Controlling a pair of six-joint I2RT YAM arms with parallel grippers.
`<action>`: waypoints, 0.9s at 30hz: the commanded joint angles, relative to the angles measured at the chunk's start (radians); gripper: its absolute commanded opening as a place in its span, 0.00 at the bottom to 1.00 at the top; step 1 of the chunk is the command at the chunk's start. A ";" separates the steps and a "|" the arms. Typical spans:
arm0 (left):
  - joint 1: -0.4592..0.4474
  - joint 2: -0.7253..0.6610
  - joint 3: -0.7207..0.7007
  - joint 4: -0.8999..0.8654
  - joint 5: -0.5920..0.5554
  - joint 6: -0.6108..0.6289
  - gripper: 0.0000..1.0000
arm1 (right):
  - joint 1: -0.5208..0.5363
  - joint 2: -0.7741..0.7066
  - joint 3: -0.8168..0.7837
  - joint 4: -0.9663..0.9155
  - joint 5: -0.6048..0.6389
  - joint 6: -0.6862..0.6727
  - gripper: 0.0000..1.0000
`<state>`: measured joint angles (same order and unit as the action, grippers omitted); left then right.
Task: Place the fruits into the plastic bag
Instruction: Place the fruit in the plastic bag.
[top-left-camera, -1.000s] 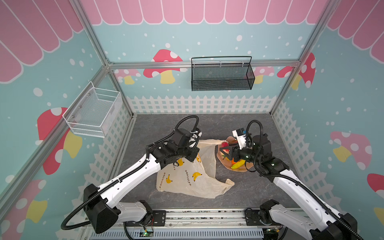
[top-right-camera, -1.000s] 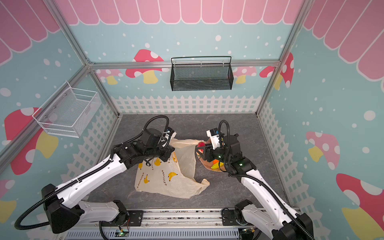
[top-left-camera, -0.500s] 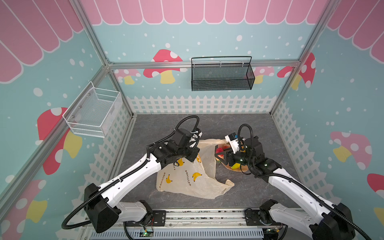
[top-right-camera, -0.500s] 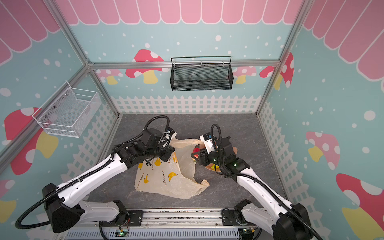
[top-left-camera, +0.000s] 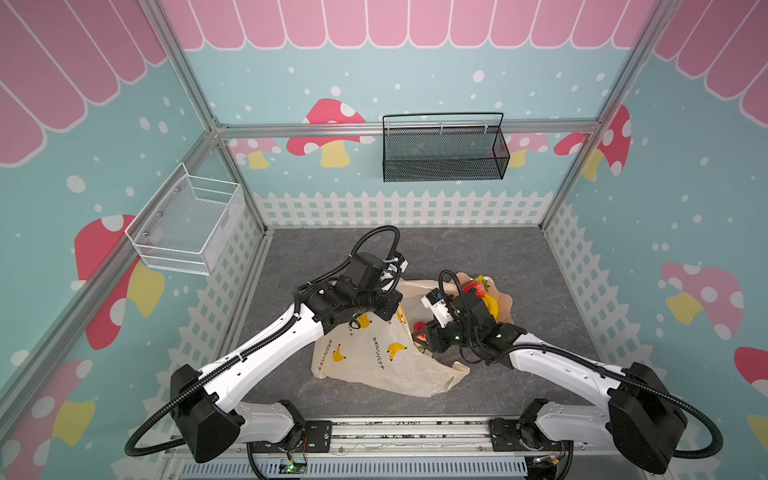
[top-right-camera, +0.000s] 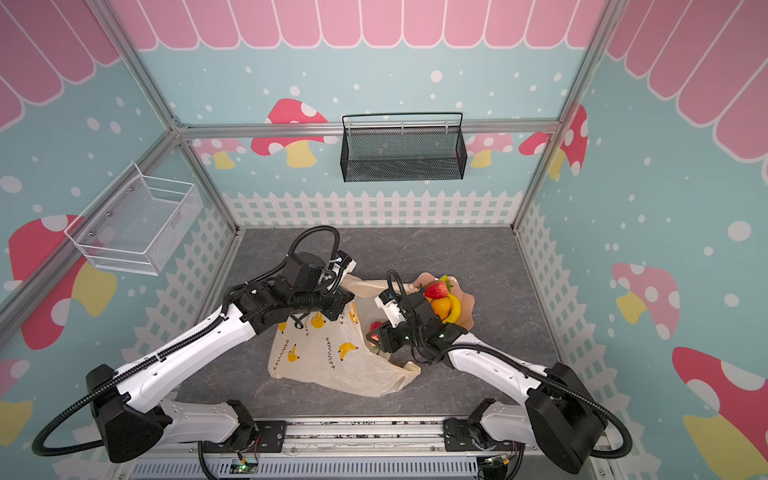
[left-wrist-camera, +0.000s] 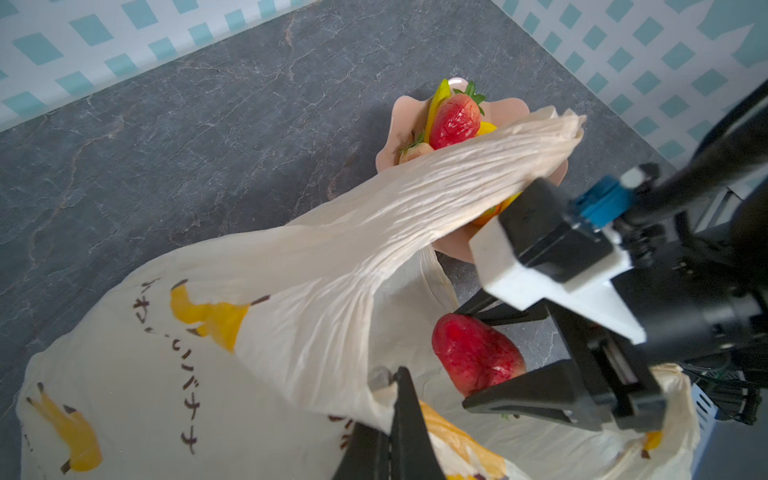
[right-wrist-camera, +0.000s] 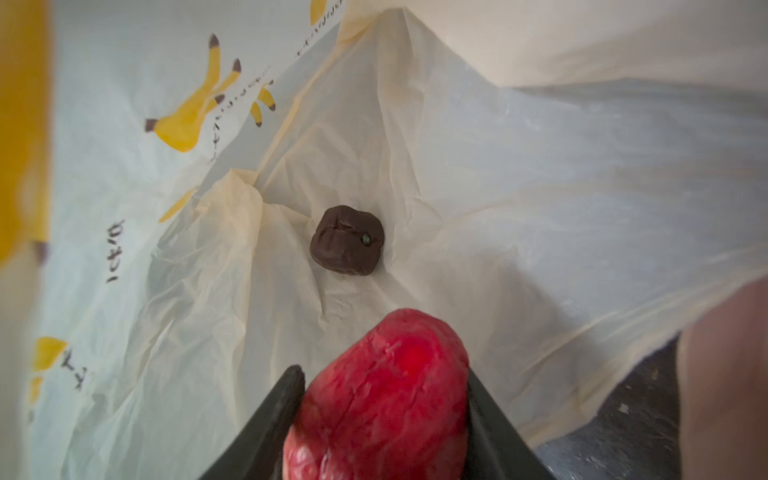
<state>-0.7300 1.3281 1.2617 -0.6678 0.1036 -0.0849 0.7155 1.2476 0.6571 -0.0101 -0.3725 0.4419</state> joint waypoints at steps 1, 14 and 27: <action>-0.005 0.010 0.036 0.005 0.046 -0.018 0.00 | 0.013 0.019 -0.019 0.056 0.021 0.001 0.47; -0.006 0.017 0.030 0.003 0.065 -0.026 0.00 | 0.033 0.171 0.038 0.121 -0.033 -0.017 0.46; -0.005 0.015 0.005 0.019 0.074 -0.044 0.00 | 0.115 0.443 0.230 0.214 -0.125 -0.017 0.46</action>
<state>-0.7296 1.3449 1.2682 -0.6674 0.1699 -0.1242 0.8097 1.6459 0.8467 0.1619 -0.4549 0.4339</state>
